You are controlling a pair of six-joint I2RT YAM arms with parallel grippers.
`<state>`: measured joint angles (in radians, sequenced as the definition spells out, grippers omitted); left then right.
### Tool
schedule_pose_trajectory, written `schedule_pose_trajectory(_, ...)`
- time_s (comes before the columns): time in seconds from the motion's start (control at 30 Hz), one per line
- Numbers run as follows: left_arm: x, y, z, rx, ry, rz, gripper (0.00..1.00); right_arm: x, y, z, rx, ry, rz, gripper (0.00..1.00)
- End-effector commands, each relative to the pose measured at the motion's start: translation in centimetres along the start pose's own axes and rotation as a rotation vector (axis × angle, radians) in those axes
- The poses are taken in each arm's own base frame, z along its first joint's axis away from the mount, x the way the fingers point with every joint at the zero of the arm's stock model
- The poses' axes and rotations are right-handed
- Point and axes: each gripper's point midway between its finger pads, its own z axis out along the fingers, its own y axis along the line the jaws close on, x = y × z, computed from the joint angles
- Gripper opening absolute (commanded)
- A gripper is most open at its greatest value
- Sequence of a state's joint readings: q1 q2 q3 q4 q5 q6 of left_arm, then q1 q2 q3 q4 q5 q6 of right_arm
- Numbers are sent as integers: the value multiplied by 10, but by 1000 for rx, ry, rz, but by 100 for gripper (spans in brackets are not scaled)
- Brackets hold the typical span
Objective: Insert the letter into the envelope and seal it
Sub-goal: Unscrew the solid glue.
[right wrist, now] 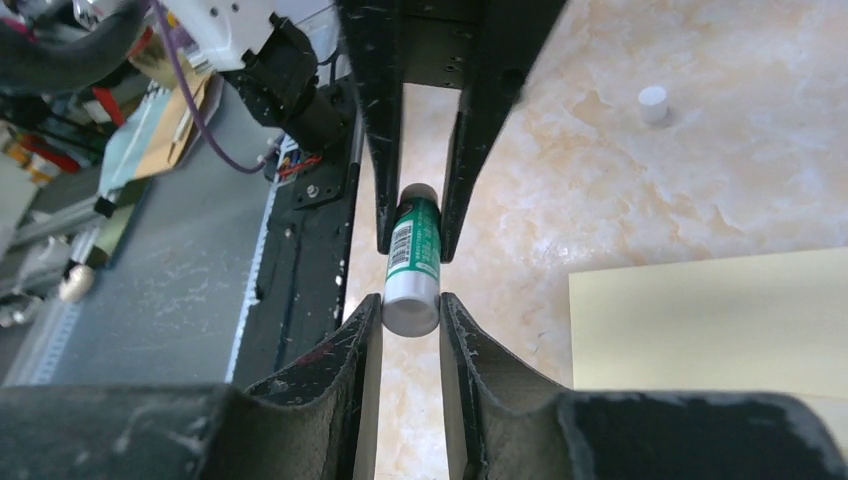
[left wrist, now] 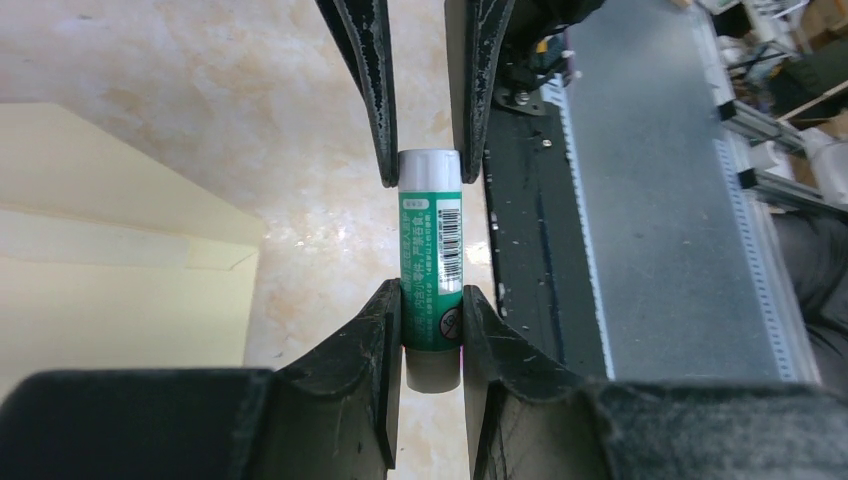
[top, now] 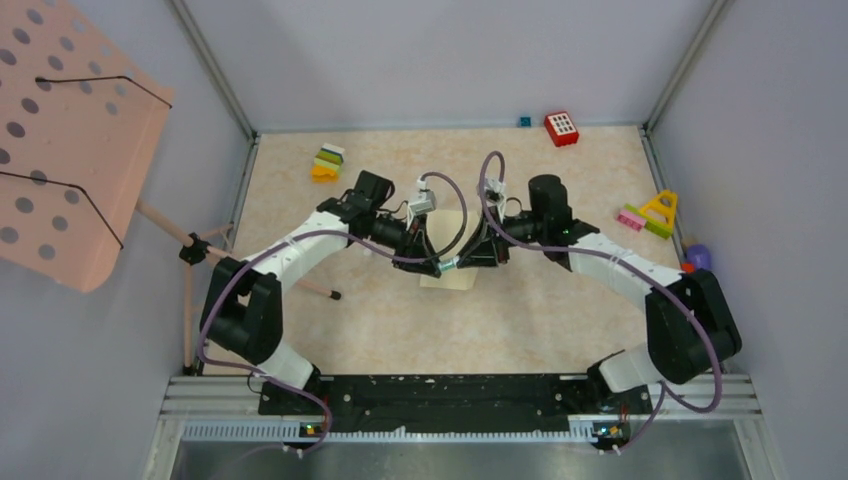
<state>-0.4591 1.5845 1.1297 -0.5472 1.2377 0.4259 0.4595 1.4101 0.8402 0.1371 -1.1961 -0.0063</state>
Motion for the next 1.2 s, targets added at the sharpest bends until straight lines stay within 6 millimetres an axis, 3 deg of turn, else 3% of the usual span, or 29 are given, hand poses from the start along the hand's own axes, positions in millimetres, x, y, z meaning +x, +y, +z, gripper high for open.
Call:
schedule_pose_trajectory(0.0, -28, 14, -9, -170, -31, 157, 0, -19, -9, 5, -4, -17, 189, 23)
schedule_pose_trajectory(0.2, -34, 27, -19, -369, -17, 276, 0, -19, -31, 11, -8, -12, 584, 18)
schedule_pose_trajectory(0.33, -32, 38, -24, -482, 33, 359, 0, -19, -35, 5, -2, -35, 709, 18)
schedule_pose_trajectory(0.5, -29, 44, -24, -521, 67, 389, 0, -30, -27, -2, -7, -65, 706, 33)
schedule_pose_trajectory(0.63, -26, 37, -16, -451, 71, 369, 0, -40, -14, -11, -36, -62, 470, 49)
schedule_pose_trajectory(0.73, -21, 14, -3, -289, 65, 336, 0, -35, -12, -21, -10, -51, 238, 55)
schedule_pose_trajectory(0.83, -15, -8, 6, -131, 66, 282, 0, -19, -17, -28, 52, -19, -84, 57)
schedule_pose_trajectory(1.0, -3, -22, 15, 26, 80, 180, 0, -5, 7, -33, 5, -73, -476, 55)
schedule_pose_trajectory(1.17, 6, -18, 21, 71, 84, 115, 0, -2, 17, -35, 16, -88, -617, 52)
